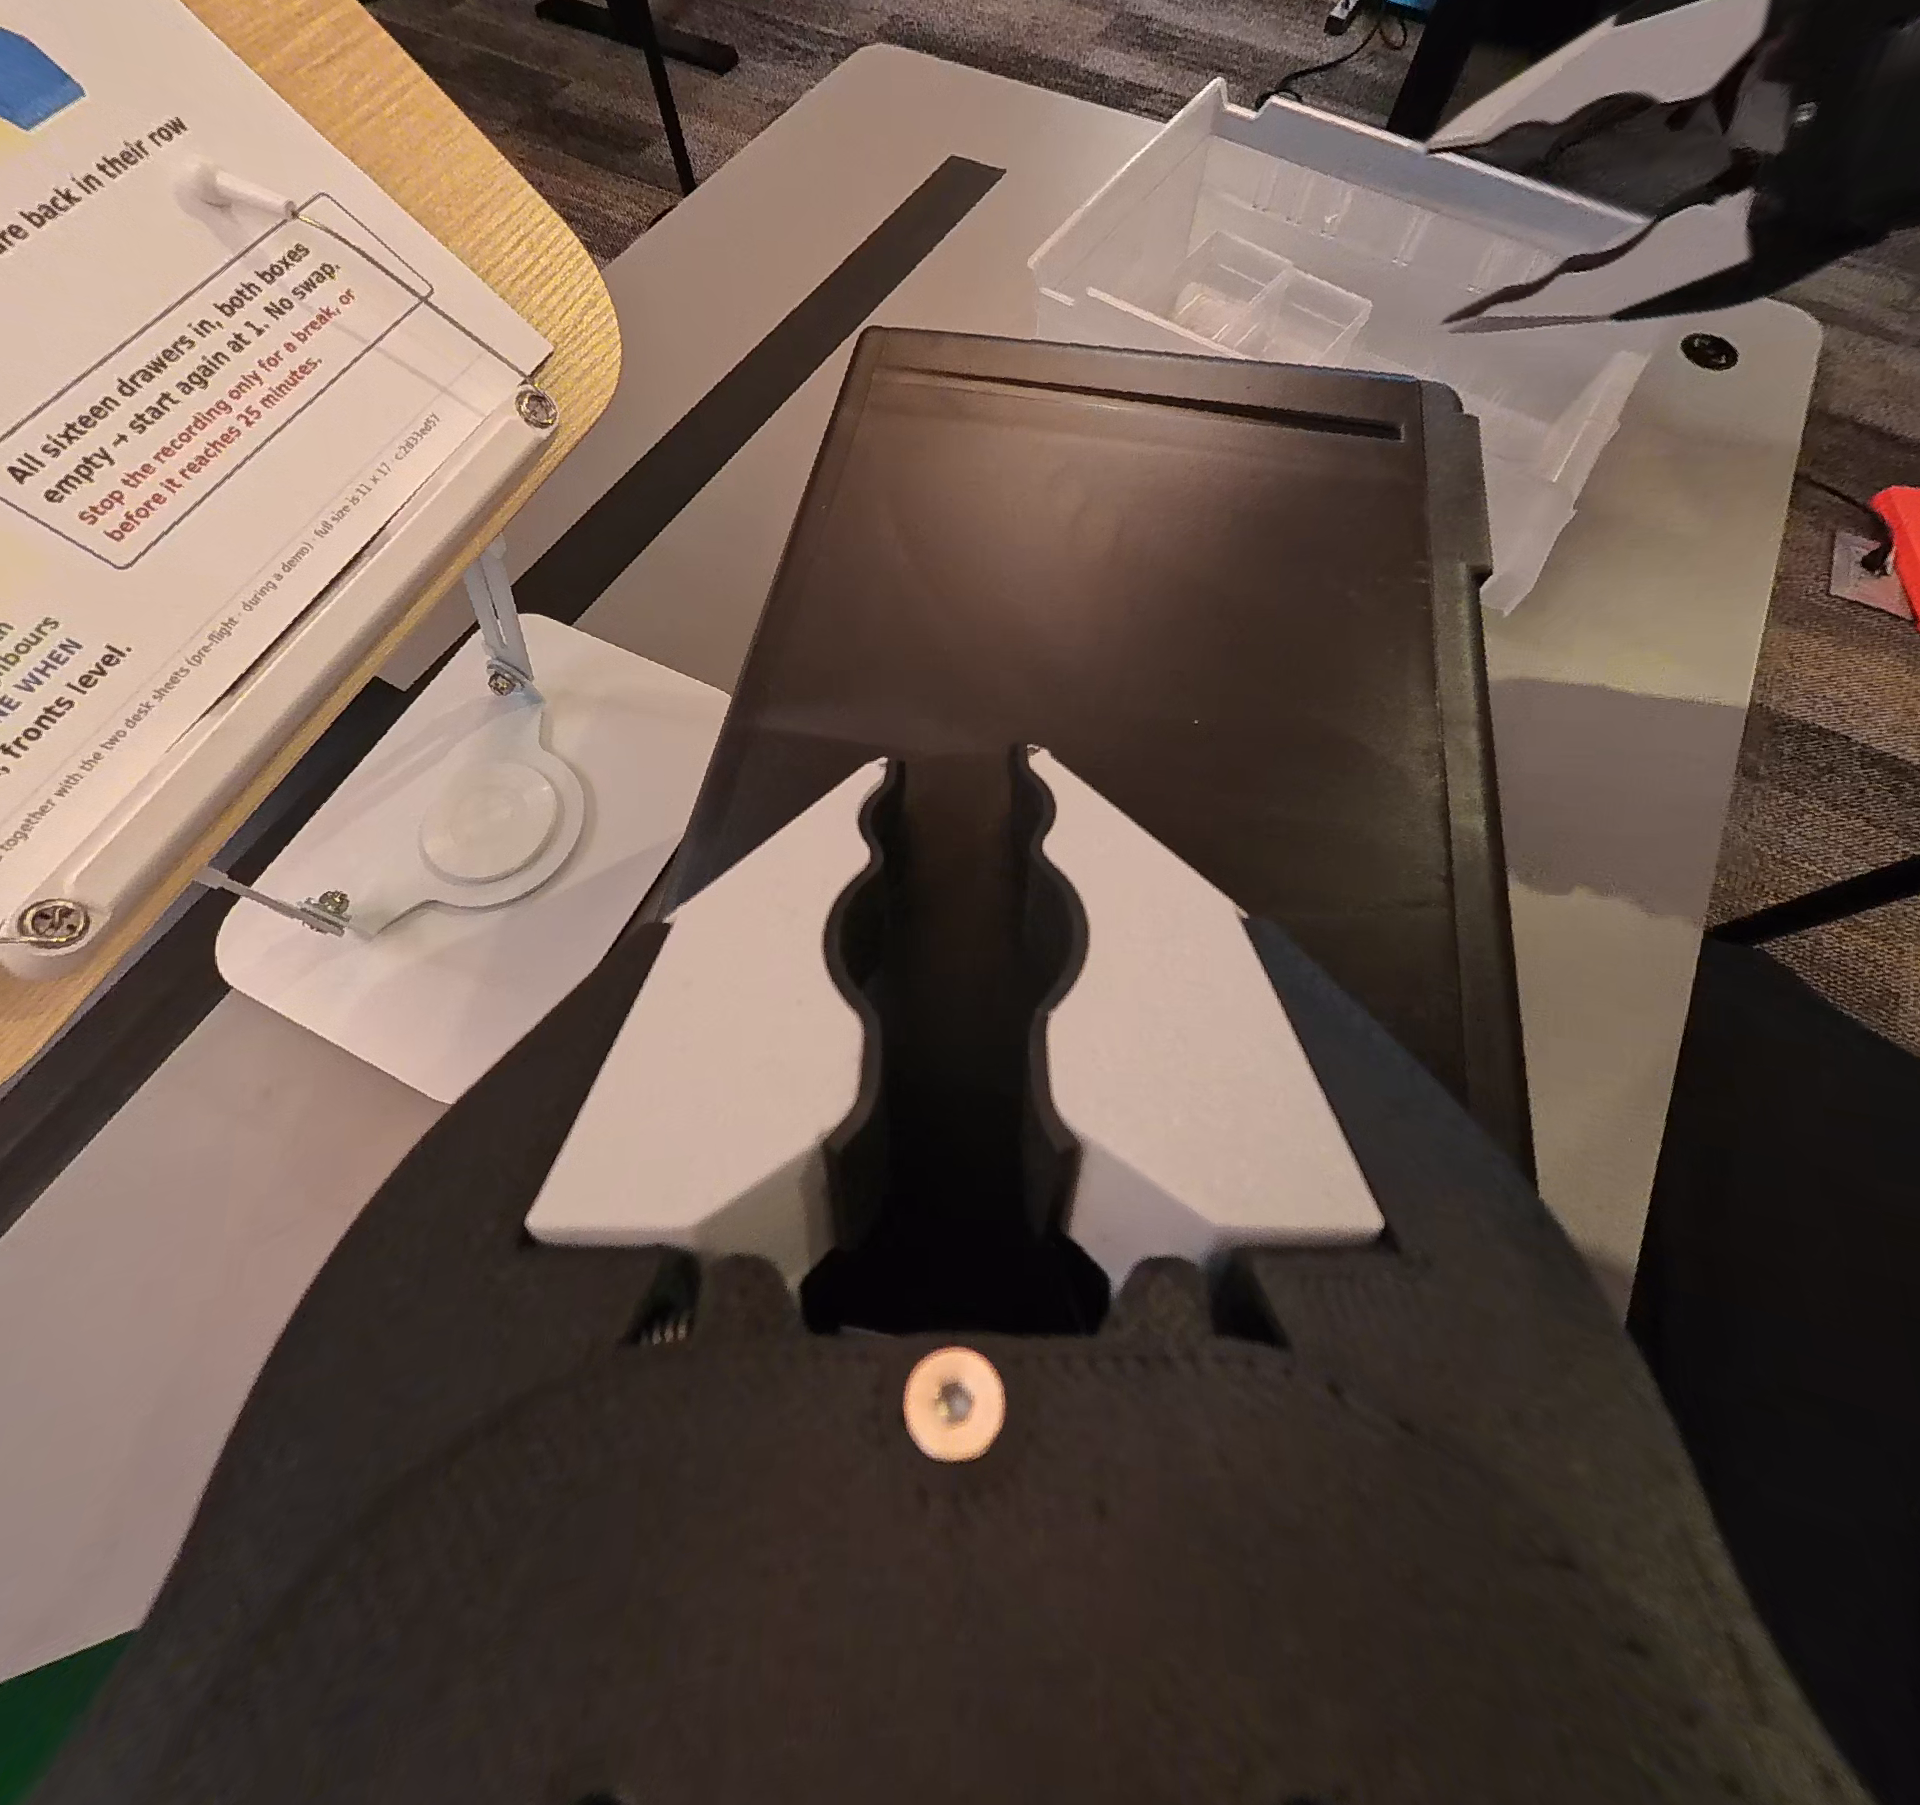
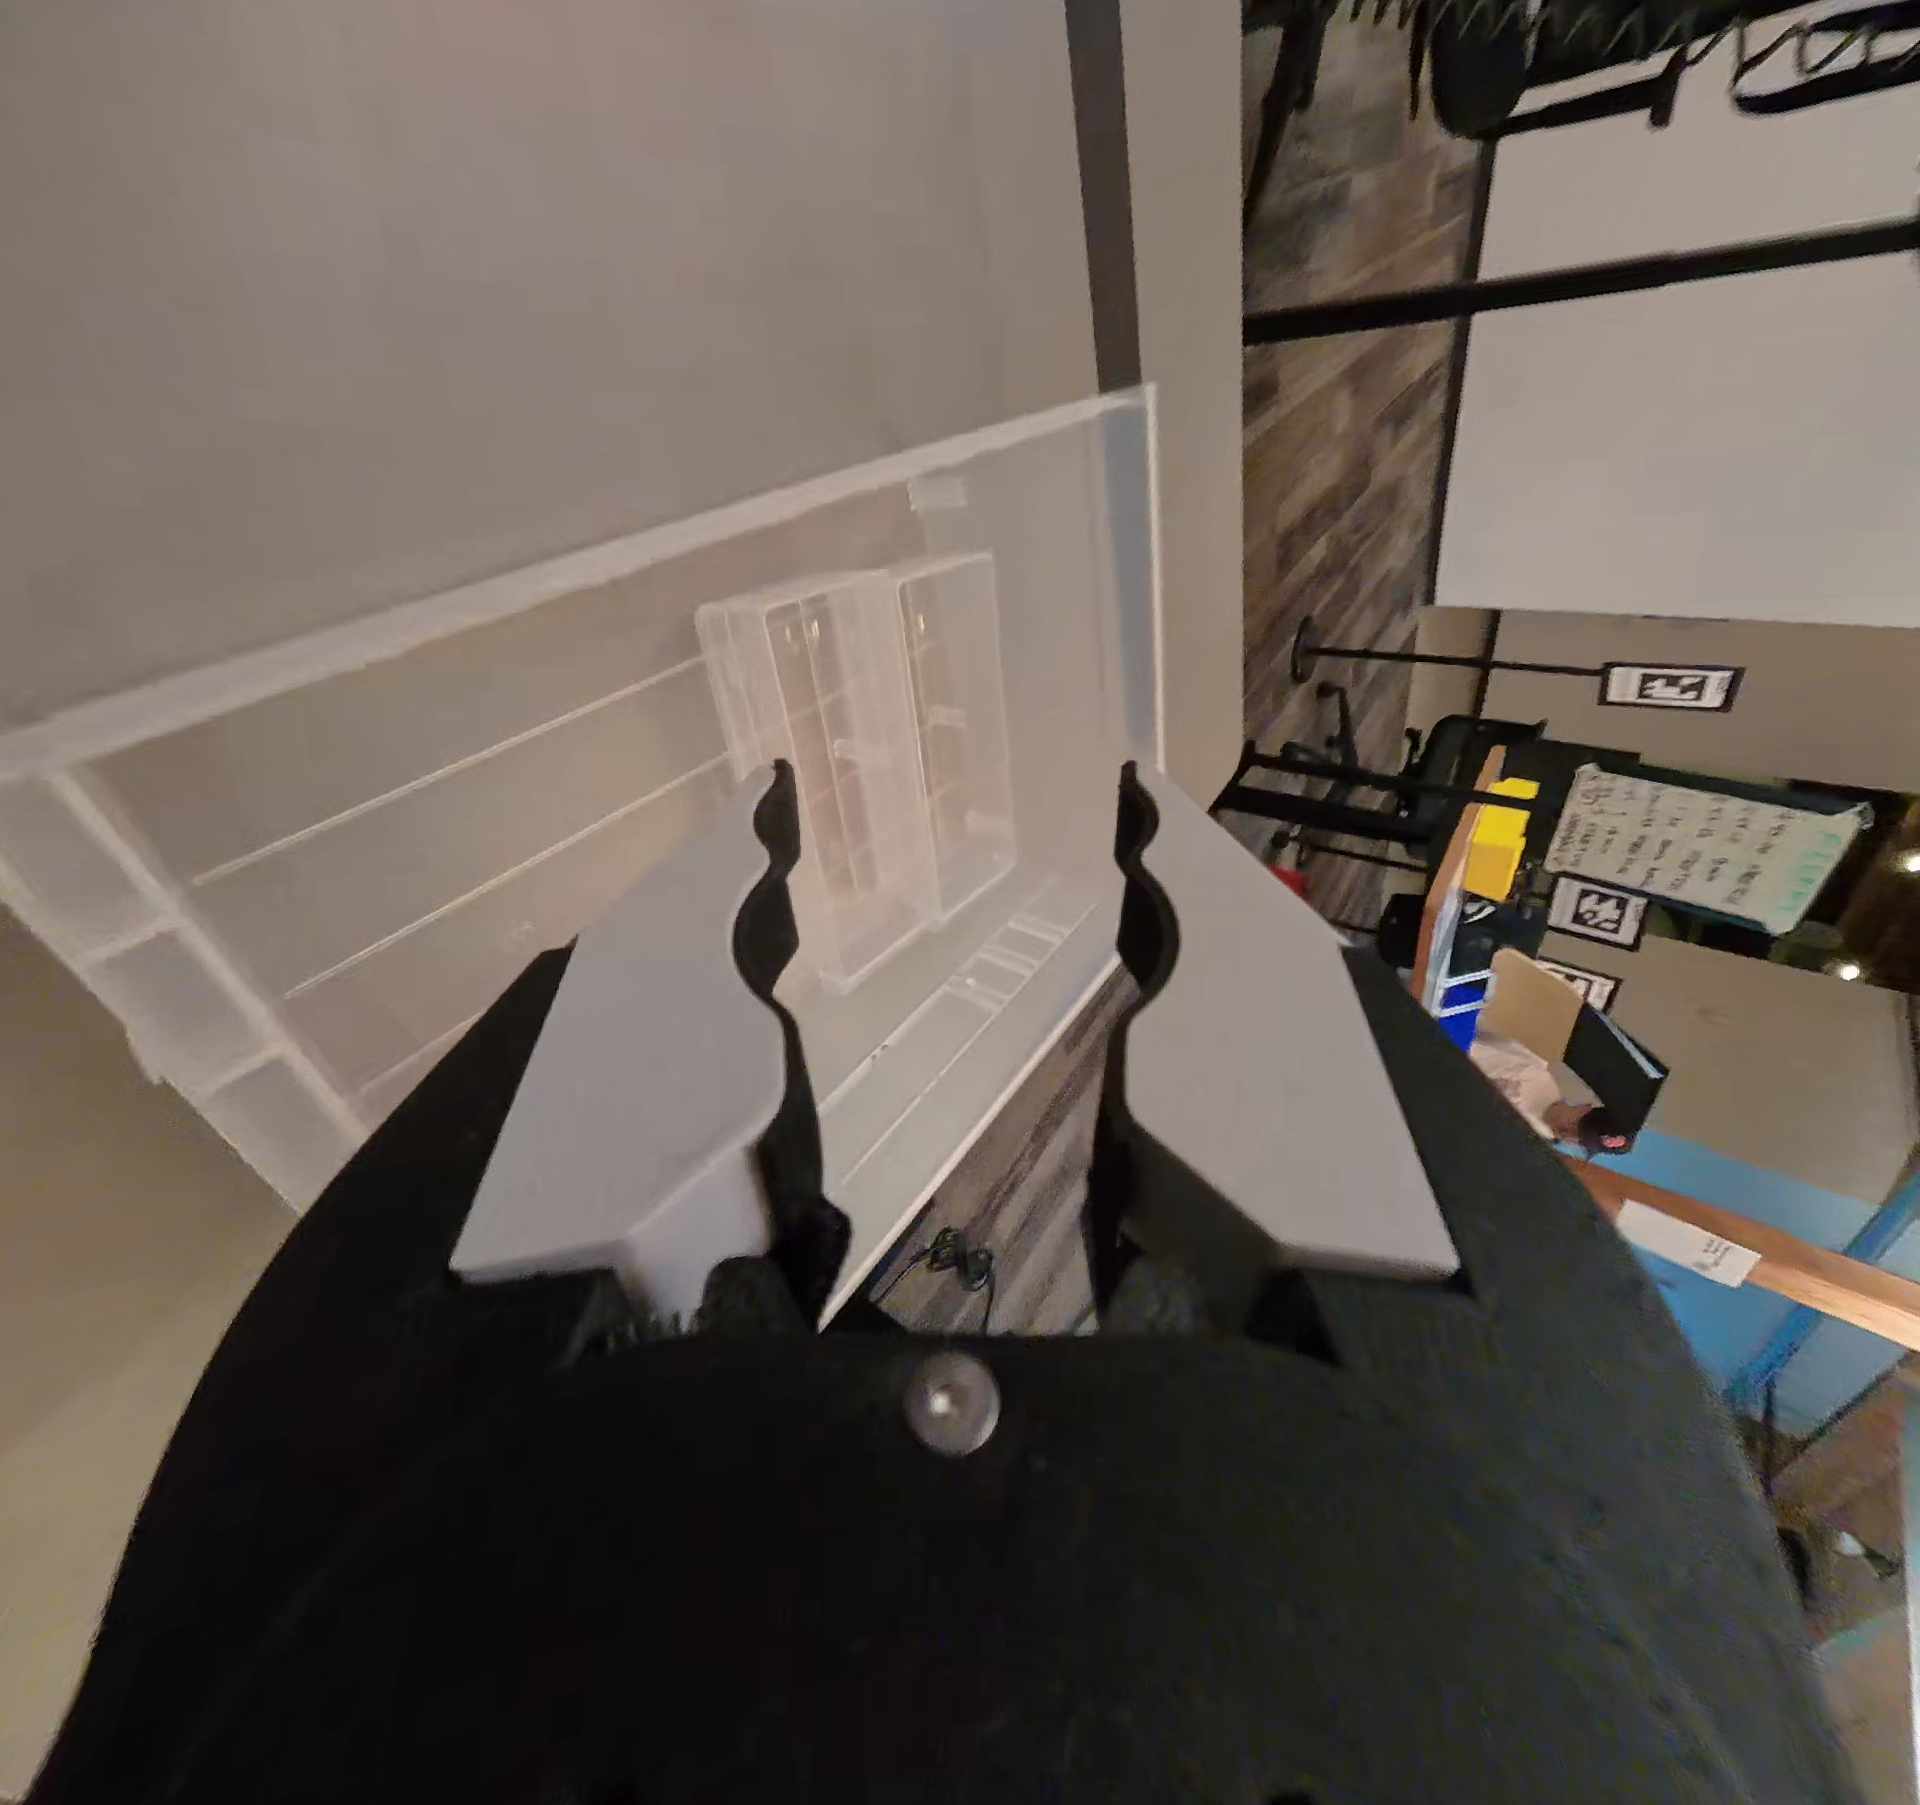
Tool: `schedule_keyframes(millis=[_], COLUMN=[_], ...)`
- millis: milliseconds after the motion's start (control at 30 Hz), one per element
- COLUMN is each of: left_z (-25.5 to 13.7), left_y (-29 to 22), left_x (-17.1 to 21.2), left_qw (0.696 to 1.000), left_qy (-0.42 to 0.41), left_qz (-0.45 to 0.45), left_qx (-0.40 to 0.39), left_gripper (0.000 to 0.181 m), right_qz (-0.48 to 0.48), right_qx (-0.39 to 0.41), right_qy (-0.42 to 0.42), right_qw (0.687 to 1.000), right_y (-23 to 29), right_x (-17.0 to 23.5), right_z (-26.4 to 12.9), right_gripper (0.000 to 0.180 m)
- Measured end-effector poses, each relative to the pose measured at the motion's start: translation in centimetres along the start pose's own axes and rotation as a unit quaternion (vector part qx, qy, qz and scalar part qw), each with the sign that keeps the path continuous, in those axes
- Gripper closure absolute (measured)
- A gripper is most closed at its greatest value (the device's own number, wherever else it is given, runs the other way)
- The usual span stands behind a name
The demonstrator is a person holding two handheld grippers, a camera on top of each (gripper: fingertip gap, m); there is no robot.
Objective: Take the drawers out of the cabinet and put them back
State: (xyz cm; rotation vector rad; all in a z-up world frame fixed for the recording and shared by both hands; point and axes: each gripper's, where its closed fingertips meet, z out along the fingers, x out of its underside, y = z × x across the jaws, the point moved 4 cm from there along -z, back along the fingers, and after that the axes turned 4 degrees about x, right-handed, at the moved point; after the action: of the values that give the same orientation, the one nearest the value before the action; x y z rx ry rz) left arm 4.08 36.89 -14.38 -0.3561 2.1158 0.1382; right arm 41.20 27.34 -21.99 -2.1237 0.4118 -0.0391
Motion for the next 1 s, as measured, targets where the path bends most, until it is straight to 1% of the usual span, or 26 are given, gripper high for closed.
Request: schedule_keyframes(millis=[233, 433, 533, 600, 700, 800, 867, 967, 1000], left_z=[0.0, 0.0, 0.0, 0.0, 0.0, 0.0, 0.0, 0.0, 0.0], left_y=[0.0, 0.0, 0.0, 0.0, 0.1, 0.0, 0.1, 0.0, 0.0], left_x=[0.0, 0.0, 0.0, 0.0, 0.0, 0.0, 0.0, 0.0, 0.0], left_qw=[1.0, 1.0, 1.0, 1.0, 1.0, 1.0, 1.0, 1.0, 1.0], left_qy=[0.0, -0.001, -0.001, -0.001, -0.002, -0.002, -0.002, -0.002, -0.002], left_qz=[-0.002, -0.002, -0.002, -0.002, -0.003, -0.003, -0.003, -0.002, -0.002], left_qx=[-0.002, -0.002, -0.002, -0.003, -0.004, -0.004, -0.004, -0.004, -0.004], left_gripper=[0.161, 0.161, 0.161, 0.161, 0.161, 0.161, 0.161, 0.161, 0.161], right_qz=[-0.009, -0.016, 0.007, 0.0, -0.027, -0.087, -0.105, -0.123, -0.129], right_qx=[0.004, 0.013, -0.008, -0.005, -0.014, 0.01, 0.025, 0.067, 0.088], right_qy=[-0.025, -0.074, -0.166, -0.227, -0.306, -0.341, -0.35, -0.356, -0.355], right_qw=[1.0, 0.997, 0.986, 0.974, 0.952, 0.936, 0.93, 0.924, 0.922], right_y=[-0.1, 0.0, 1.2, 2.5, 6.5, 11.2, 13.7, 15.4, 15.5], right_x=[-2.9, -6.2, -10.0, -13.1, -18.4, -23.1, -25.5, -27.8, -28.3], right_z=[-2.9, -5.9, -8.7, -10.5, -12.0, -11.3, -10.1, -8.1, -7.5], right_gripper=[0.118, 0.125, 0.13, 0.133, 0.137, 0.139, 0.139, 0.153, 0.154])
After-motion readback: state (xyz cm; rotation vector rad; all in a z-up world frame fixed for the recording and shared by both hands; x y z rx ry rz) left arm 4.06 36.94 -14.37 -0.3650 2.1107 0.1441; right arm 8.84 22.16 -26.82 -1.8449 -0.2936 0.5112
